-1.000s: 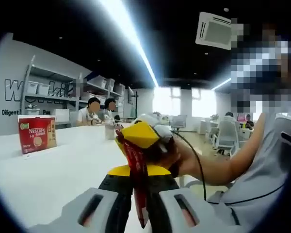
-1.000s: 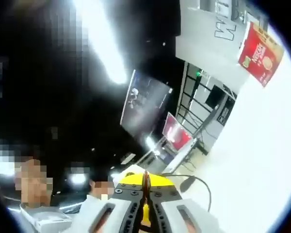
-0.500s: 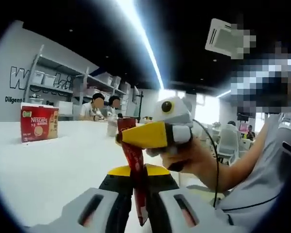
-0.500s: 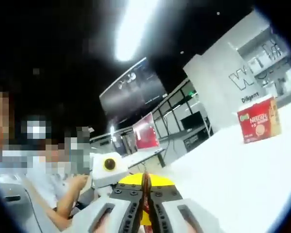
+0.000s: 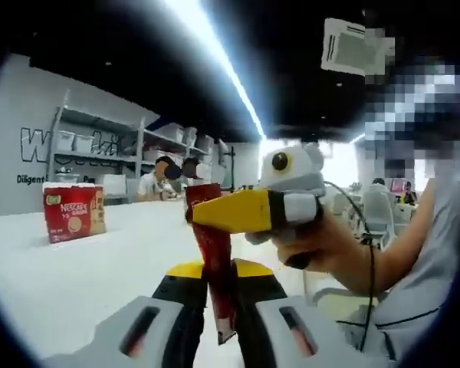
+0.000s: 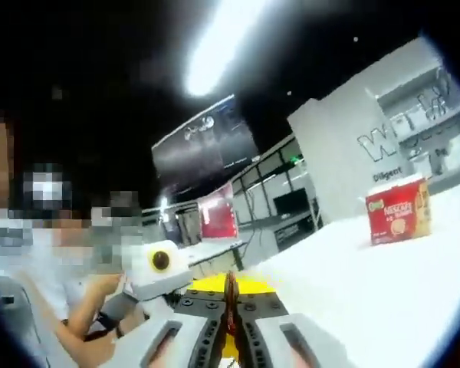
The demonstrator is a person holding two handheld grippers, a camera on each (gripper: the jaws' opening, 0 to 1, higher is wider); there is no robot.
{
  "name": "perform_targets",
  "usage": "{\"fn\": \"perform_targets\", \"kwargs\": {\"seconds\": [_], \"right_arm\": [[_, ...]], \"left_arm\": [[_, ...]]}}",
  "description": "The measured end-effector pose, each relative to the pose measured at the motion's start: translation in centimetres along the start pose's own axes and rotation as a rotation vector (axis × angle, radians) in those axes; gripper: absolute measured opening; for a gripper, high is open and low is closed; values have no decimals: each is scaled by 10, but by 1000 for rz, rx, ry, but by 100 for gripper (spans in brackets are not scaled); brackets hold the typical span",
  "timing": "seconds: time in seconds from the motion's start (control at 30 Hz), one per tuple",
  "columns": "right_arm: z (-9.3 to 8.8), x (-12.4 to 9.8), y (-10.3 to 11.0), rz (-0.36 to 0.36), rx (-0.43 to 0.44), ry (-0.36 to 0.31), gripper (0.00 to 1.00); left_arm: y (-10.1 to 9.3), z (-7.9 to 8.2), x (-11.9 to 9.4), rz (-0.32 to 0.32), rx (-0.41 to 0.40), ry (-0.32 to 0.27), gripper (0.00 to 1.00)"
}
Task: Tear open the coffee pouch, take out the coffee, and pour the coffee from the pouch into the cup
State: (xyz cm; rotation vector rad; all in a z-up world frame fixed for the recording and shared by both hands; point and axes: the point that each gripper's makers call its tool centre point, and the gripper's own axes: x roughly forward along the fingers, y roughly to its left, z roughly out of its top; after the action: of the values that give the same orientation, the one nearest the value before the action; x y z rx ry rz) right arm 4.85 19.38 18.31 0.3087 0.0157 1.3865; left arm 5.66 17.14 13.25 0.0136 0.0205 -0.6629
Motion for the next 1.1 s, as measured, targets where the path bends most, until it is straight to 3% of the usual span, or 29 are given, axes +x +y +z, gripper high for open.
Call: {"fn": "perform_targets", "kwargs": {"seconds": [0.03, 0.17, 0.3, 0.37, 0.47, 0.57, 0.63, 0.73, 0.77, 0.83, 0.9, 1.1], "right_arm": [[2, 0, -2, -14, -3, -18, 2], [9, -1, -9, -69, 16, -108, 2], [15, -6, -9, -90, 26, -154, 2], [17, -7, -5, -75, 42, -171, 2], [14, -5, 15, 29, -20, -152, 5], [19, -15, 35, 212, -34, -129, 13], [22, -23, 43, 323, -13, -98, 16], [23, -37, 64, 524, -35, -60, 21], [18, -41, 72, 584, -26, -21, 22], [10, -46, 84, 659, -20, 34, 26], [7, -43, 86, 656, -42, 44, 25], [-3, -43, 80, 630, -101, 80, 23]], "left_arm": [[2, 2, 1, 38, 11, -3, 16], [10, 13, 5, 278, 194, 1, 19], [2, 18, 8, 346, 306, -23, 16], [-1, 21, 6, 343, 247, -68, 12], [-7, 23, 0, 255, 160, -85, 9], [-17, 27, -9, 41, 33, -99, 8], [-26, 29, -17, -87, 17, -107, 8], [-60, 17, -31, -366, 9, -41, 8], [-64, 14, -35, -401, 9, -29, 8], [-64, 14, -37, -404, 25, -32, 8], [-69, 11, -38, -437, 29, -14, 8], [-71, 2, -36, -435, 59, 27, 8]]}}
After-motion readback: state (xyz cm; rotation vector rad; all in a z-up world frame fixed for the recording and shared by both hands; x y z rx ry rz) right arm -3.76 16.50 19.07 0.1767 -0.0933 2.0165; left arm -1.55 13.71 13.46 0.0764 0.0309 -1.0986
